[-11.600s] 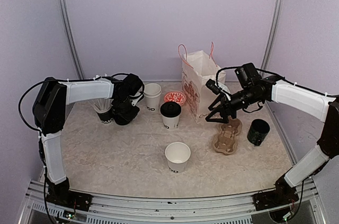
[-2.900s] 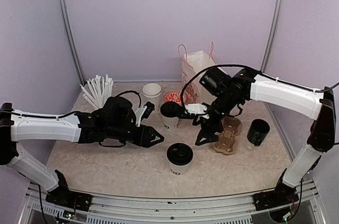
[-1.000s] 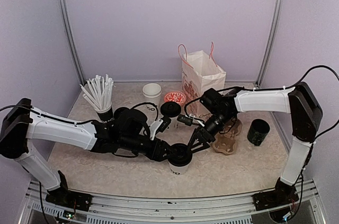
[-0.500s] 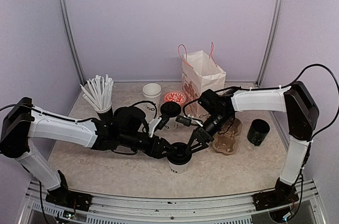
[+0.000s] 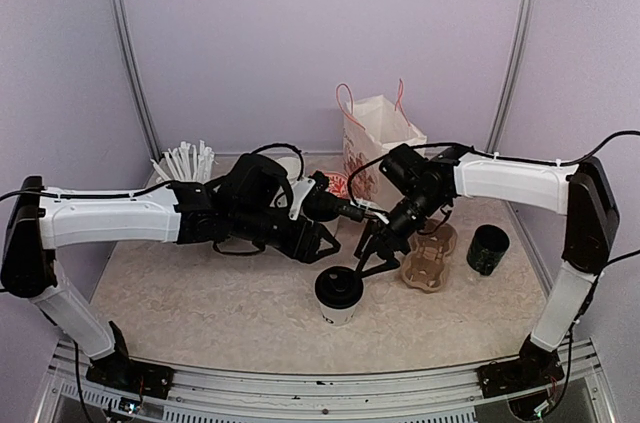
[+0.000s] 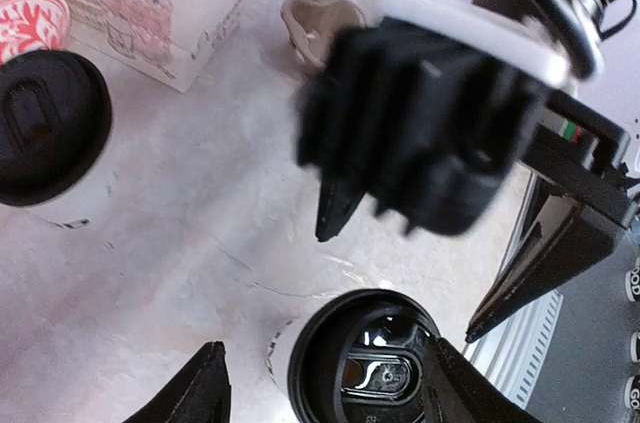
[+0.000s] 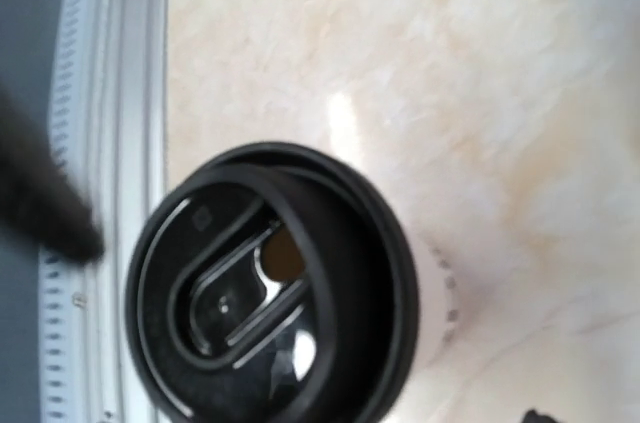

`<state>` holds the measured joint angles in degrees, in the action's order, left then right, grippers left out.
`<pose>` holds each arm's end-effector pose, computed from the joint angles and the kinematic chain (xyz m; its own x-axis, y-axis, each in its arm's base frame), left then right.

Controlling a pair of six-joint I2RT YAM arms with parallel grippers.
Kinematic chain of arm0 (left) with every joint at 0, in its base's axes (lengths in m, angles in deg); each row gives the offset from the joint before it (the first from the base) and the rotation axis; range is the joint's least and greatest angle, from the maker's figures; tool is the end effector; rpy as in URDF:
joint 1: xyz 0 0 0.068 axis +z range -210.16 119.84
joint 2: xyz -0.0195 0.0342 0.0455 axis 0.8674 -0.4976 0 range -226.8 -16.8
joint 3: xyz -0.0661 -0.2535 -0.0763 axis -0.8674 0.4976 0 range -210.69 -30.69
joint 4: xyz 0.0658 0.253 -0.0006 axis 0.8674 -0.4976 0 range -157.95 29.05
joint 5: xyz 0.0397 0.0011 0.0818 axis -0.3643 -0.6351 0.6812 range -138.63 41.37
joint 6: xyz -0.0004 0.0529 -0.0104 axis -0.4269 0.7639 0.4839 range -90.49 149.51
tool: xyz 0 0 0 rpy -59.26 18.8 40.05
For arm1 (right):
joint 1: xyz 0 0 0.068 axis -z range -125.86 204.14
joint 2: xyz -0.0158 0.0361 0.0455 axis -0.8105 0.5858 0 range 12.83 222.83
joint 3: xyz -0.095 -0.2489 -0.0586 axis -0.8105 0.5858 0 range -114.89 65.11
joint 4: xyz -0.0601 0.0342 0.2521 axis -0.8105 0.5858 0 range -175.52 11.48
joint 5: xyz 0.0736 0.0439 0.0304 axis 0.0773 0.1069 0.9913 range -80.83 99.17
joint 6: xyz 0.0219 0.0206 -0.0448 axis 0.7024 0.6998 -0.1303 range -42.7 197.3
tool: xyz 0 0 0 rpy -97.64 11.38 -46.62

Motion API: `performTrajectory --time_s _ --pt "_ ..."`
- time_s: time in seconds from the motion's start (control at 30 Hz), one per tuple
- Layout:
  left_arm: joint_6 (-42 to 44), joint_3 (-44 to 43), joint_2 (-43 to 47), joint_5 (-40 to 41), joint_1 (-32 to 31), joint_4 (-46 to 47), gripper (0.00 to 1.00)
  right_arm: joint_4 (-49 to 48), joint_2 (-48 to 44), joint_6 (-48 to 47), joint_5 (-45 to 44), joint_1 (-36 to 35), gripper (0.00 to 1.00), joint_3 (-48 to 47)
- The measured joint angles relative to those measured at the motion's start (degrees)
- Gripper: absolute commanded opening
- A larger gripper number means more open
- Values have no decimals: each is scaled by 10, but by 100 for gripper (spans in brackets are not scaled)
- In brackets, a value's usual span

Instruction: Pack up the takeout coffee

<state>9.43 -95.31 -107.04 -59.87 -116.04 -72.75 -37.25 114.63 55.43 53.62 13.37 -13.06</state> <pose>0.1931 -0.2972 0.2596 -0.6286 0.3276 -0.7054 0.7273 0.5690 -0.3838 0.2513 0.2496 0.2341 -0.4329 -0.7245 -0.5363 -0.8537 0.1385 0.5020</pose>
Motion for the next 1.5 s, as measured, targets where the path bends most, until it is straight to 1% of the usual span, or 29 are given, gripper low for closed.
performTrajectory --time_s 0.07,0.2,0.27,0.33,0.4,0.5,0.7,0.87,1.07,1.17,1.37,1.5 --pt "13 -26 0 20 7 -21 66 2 -15 -19 -15 0 87 -5" --pt "38 -67 8 65 40 -48 70 0 -59 -75 -51 -7 94 -6" --pt "46 -71 15 87 62 -43 75 -5 -80 -104 -74 -22 95 -6" --pt "49 -71 21 110 90 -31 79 -8 -92 -133 -96 -44 97 -7" --pt "47 -73 23 129 115 -12 83 -9 -89 -157 -116 -65 98 -11" --pt "41 -83 23 150 138 11 84 -10 -76 -177 -139 -88 99 -17" --pt "40 -102 27 156 134 35 83 -13 -45 -194 -181 -118 99 -19" --pt "40 -93 35 153 126 37 81 -14 -24 -197 -205 -129 95 -21" --pt "40 -86 55 153 121 40 80 -14 -6 -203 -219 -143 84 -30" --pt "40 -86 58 153 121 41 80 -15 -3 -201 -226 -147 81 -36" --pt "40 -78 61 153 121 41 79 -15 3 -187 -237 -149 79 -47" --pt "40 -74 66 155 121 40 79 -17 25 -172 -245 -149 78 -78"
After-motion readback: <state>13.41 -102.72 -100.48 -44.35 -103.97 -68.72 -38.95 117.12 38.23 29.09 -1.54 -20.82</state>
